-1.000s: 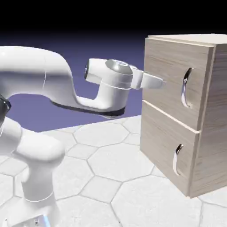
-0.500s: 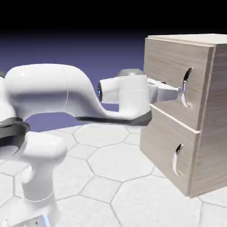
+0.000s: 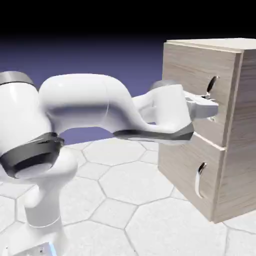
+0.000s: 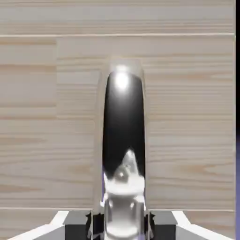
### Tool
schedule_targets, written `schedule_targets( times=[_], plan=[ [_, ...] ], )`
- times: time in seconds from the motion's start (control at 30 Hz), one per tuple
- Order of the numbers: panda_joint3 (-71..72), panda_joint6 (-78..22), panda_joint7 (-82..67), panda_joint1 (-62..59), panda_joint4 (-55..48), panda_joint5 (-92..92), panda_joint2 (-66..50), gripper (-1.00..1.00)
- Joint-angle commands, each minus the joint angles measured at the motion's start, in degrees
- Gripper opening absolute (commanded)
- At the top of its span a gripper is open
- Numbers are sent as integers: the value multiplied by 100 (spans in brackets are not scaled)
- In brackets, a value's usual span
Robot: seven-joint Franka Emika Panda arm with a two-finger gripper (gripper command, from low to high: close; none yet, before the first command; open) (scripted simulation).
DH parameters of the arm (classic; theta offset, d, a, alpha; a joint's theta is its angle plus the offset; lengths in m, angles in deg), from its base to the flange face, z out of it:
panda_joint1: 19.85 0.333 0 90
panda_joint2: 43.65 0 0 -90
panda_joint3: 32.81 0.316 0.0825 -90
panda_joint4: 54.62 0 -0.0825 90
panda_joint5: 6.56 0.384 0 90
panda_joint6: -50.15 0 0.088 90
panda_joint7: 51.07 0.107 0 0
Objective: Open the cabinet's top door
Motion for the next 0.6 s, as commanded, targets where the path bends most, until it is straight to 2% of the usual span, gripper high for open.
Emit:
schedule_targets(
  times=[0.0, 0.57],
  plan=[
    [181, -131, -38, -208, 177, 149, -1, -100],
    [3638, -1292, 6, -3450, 2134, 2545, 83, -100]
  ],
)
